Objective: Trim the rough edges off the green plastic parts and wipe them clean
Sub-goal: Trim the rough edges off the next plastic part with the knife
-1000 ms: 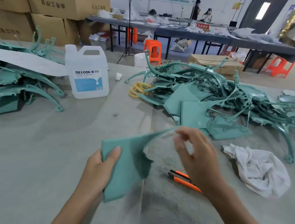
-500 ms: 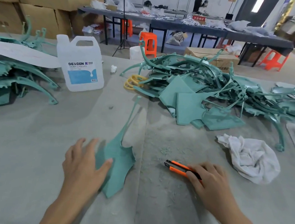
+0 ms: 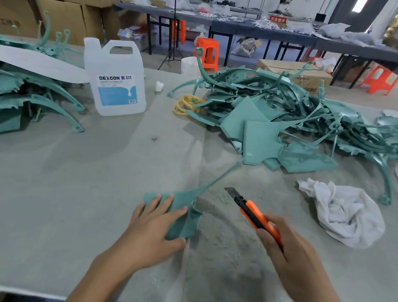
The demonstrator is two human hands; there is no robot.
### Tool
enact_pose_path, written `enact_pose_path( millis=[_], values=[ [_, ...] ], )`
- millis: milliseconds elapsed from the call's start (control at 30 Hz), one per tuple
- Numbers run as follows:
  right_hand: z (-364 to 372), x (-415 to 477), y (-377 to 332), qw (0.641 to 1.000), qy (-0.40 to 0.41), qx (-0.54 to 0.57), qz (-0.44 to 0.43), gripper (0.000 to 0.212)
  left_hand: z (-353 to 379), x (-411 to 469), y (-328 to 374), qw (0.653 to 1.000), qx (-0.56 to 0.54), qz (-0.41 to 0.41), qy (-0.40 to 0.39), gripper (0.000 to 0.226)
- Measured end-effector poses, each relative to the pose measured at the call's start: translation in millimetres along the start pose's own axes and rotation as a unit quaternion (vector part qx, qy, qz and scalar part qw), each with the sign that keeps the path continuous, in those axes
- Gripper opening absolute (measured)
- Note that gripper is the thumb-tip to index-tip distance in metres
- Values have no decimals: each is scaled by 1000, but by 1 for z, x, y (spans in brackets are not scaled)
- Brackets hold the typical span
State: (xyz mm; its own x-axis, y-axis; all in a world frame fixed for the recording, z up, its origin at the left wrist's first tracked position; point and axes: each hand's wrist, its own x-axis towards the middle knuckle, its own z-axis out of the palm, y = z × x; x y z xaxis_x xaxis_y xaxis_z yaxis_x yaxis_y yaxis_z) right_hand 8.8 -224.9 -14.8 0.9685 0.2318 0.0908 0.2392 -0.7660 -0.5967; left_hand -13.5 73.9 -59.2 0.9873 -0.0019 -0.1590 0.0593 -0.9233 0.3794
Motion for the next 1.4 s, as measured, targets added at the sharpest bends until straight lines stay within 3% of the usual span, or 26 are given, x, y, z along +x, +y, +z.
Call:
enact_pose_path(
  millis=[133, 267, 333, 667, 867, 1067, 1400],
  values=[
    [10, 3, -9, 986, -78, 144, 34, 19, 6, 2, 13, 999, -9, -23, 43, 83],
    [21, 4, -9, 964, -116, 236, 25, 43, 17, 2, 22, 994, -6, -40, 100, 83],
    [25, 5, -7, 965, -117, 233, 24, 41, 21, 1, 19, 993, -4, -41, 112, 86],
    [33, 9, 6, 979, -106, 175, -9, 42, 28, 0, 16, 987, -20, -39, 152, 82],
    [28, 17, 2, 992, -108, 13, -57, 29, 29, 1, 16, 985, -40, -38, 166, 81],
    [30, 30, -15, 981, -110, -129, -93, 26, 30, 2, 15, 983, -70, -52, 162, 73],
    [29, 39, -24, 966, -119, -201, -110, 29, 32, 2, 14, 980, -78, -48, 176, 76]
  ],
)
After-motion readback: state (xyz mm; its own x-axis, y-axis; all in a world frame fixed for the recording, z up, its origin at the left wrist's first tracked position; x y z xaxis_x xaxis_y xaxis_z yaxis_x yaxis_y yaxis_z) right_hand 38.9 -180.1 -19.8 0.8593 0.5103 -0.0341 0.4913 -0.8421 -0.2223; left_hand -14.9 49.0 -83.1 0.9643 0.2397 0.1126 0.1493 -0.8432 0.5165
